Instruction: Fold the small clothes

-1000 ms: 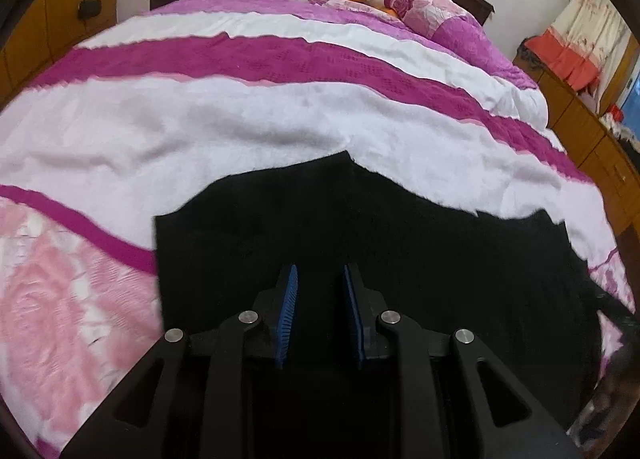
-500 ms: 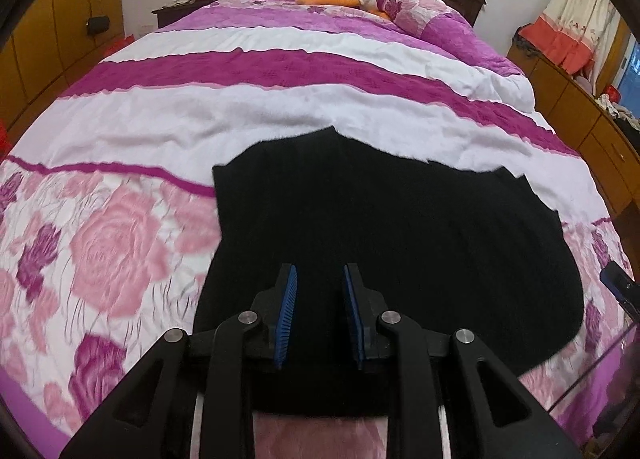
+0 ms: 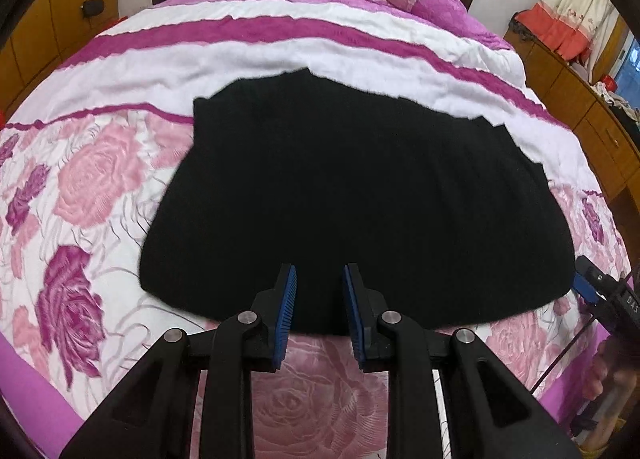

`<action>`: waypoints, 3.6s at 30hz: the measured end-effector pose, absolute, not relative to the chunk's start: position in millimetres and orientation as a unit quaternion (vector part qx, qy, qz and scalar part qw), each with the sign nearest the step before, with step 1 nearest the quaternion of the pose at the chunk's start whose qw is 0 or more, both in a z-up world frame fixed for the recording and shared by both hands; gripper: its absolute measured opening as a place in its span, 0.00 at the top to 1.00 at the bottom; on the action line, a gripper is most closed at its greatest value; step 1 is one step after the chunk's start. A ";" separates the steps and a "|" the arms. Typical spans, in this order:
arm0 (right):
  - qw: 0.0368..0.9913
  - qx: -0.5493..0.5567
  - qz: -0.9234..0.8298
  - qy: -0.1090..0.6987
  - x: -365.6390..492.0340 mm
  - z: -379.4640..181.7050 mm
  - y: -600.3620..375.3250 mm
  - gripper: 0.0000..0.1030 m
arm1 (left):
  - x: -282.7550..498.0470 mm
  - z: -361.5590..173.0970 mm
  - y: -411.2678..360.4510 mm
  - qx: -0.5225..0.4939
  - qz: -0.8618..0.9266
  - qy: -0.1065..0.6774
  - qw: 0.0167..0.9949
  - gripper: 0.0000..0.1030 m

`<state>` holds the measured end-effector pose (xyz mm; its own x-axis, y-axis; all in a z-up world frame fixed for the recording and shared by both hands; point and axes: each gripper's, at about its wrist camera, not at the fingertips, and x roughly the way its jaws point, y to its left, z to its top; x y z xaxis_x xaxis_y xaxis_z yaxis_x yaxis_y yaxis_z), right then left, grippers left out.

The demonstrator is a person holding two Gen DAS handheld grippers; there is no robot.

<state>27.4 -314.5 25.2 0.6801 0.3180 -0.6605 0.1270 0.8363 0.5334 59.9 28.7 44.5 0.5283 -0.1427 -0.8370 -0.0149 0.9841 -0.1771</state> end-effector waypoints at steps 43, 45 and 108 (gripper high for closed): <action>0.876 0.306 0.075 0.364 58.8 -7.0 -299.8 0.43 | 58.8 22.1 24.5 -0.086 -0.023 0.482 0.872 0.80; 0.875 0.304 0.076 0.369 62.2 -7.9 -298.4 0.43 | 58.7 22.1 25.0 -0.087 -0.024 0.481 0.872 0.80; 0.817 0.075 0.331 0.466 166.4 37.4 42.6 0.89 | 32.2 41.9 206.6 -0.161 0.072 0.445 0.878 0.80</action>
